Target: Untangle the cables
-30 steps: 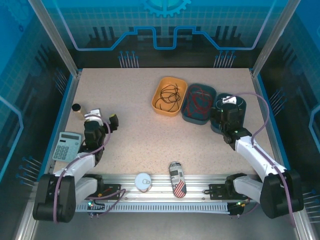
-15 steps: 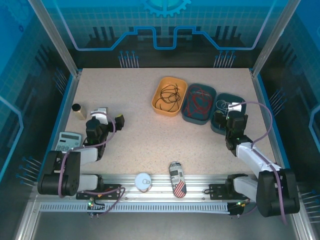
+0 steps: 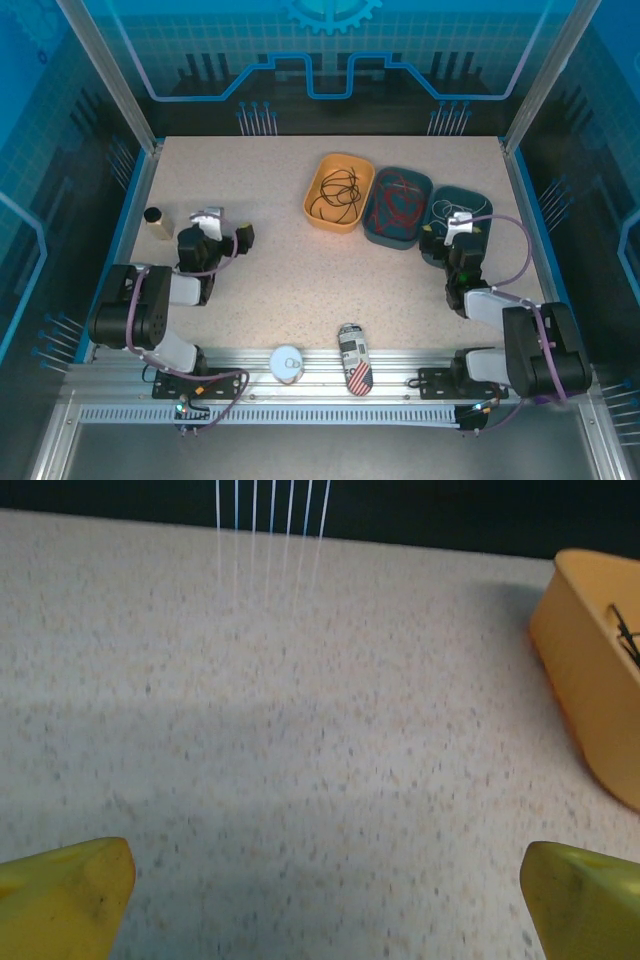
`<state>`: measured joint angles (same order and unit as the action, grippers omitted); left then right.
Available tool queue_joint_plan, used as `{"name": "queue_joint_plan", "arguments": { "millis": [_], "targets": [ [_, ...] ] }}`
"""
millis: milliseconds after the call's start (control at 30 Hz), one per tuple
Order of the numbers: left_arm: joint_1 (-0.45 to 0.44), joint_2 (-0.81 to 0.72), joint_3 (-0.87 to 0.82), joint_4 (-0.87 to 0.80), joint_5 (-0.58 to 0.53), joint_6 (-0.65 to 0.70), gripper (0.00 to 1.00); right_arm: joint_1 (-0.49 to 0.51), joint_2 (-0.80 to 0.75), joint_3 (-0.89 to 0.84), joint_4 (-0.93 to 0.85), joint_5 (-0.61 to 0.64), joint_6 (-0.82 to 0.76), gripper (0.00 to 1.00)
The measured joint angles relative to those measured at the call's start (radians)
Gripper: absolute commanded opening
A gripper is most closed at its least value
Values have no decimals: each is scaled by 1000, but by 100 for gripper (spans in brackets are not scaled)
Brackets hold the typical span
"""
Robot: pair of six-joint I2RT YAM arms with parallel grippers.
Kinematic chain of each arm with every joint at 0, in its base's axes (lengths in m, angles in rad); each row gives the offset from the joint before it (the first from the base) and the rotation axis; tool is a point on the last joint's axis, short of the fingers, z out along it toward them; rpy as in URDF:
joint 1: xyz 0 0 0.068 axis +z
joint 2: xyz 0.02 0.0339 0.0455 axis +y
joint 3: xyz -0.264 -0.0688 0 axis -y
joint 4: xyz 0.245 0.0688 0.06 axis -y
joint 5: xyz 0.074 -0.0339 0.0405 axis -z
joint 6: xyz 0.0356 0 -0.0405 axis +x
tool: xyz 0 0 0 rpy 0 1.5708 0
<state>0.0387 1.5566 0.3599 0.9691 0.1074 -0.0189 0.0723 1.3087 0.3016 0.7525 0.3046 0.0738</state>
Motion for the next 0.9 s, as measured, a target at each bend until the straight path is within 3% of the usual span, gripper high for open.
{"name": "queue_joint_plan", "arguments": {
  "millis": [200, 567, 900],
  "targets": [
    [0, 0, 5, -15, 0, 0, 99, 0, 138, -2, 149, -29, -1, 100],
    [0, 0, 5, -22, 0, 0, 99, 0, 204, -16, 297, -79, -16, 100],
    [0, 0, 5, -22, 0, 0, 99, 1, 232, 3, 266, -75, -23, 100]
  ]
}}
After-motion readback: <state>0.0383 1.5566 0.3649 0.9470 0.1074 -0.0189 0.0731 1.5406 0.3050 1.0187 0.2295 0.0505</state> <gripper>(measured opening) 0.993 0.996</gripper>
